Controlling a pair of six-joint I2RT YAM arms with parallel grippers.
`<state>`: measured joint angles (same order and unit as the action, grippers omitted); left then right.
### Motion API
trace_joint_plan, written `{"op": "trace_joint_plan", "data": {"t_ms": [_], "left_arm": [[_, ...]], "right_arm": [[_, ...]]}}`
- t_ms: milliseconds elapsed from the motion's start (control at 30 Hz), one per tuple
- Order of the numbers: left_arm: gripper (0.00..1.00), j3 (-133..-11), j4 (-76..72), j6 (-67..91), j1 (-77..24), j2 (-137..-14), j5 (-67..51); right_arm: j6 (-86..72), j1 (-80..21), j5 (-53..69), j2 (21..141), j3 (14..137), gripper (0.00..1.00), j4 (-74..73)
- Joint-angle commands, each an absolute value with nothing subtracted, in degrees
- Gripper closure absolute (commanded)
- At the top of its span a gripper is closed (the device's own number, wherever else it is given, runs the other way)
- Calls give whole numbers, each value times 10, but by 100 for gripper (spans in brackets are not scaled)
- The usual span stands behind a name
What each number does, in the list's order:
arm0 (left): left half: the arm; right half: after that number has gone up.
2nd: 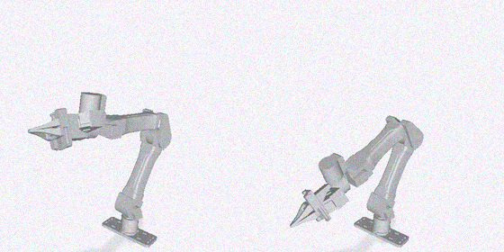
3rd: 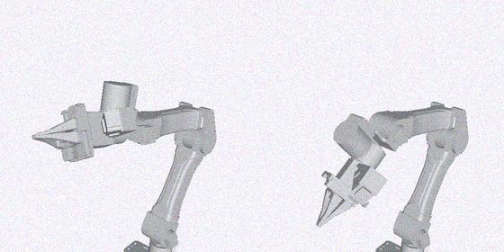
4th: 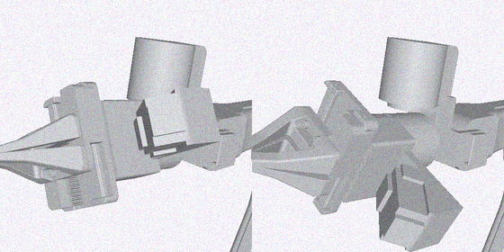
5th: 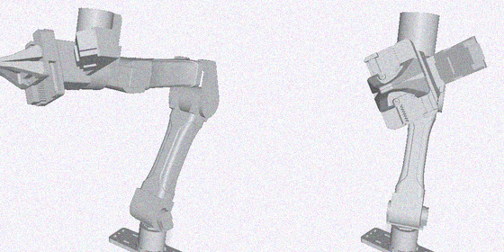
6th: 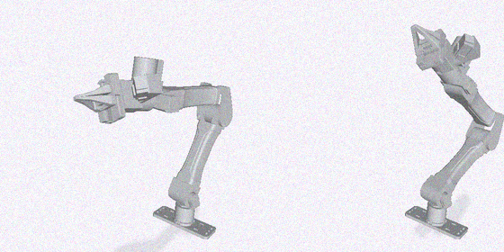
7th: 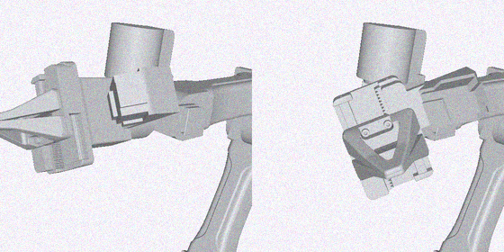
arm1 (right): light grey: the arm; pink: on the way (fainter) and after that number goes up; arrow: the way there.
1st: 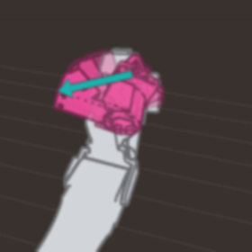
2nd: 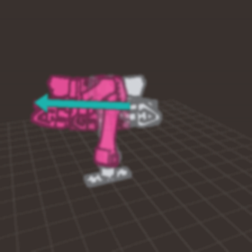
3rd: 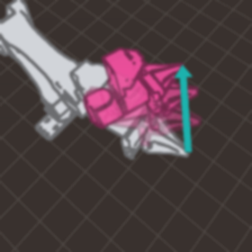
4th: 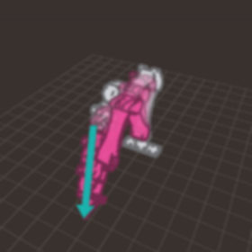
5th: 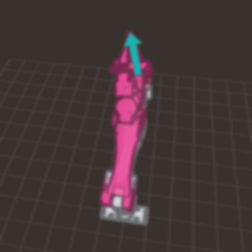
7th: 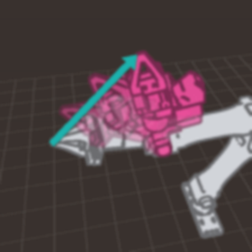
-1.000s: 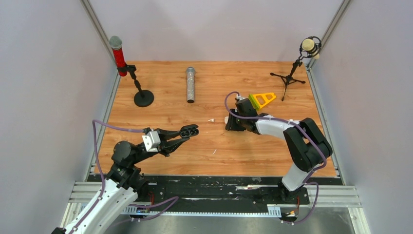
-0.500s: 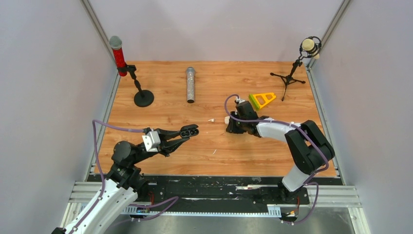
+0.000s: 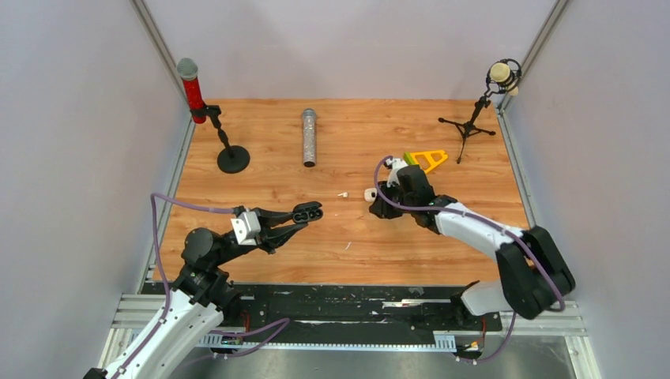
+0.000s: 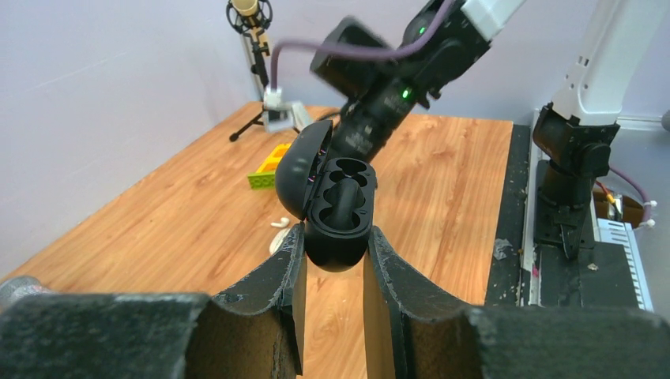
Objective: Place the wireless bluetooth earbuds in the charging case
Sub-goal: Pick up the earbud from the center of the board, then place the earbud in the charging case.
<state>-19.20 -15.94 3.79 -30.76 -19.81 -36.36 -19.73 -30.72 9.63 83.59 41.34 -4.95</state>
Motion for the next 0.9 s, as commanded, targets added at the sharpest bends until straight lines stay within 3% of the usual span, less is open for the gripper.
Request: {"op": "trace_joint_plan", "data": {"t_ms": [0, 167, 300, 567, 867], "left_arm": [[100, -212, -164, 63, -305, -206, -359], [100, -208, -177, 84, -306, -212, -359], [100, -203, -198, 96, -306, -218, -365], [100, -200, -206, 94, -305, -221, -377], [100, -200, -206, 85, -305, -216, -382]], "right_arm": [[-111, -309, 209, 717, 422, 100, -53], [-59, -310, 366, 575, 453, 100, -74], [-63, -318, 462, 528, 495, 100, -63], [-22, -430, 457, 601, 605, 100, -21], [20, -443, 492, 658, 649, 100, -23]]}}
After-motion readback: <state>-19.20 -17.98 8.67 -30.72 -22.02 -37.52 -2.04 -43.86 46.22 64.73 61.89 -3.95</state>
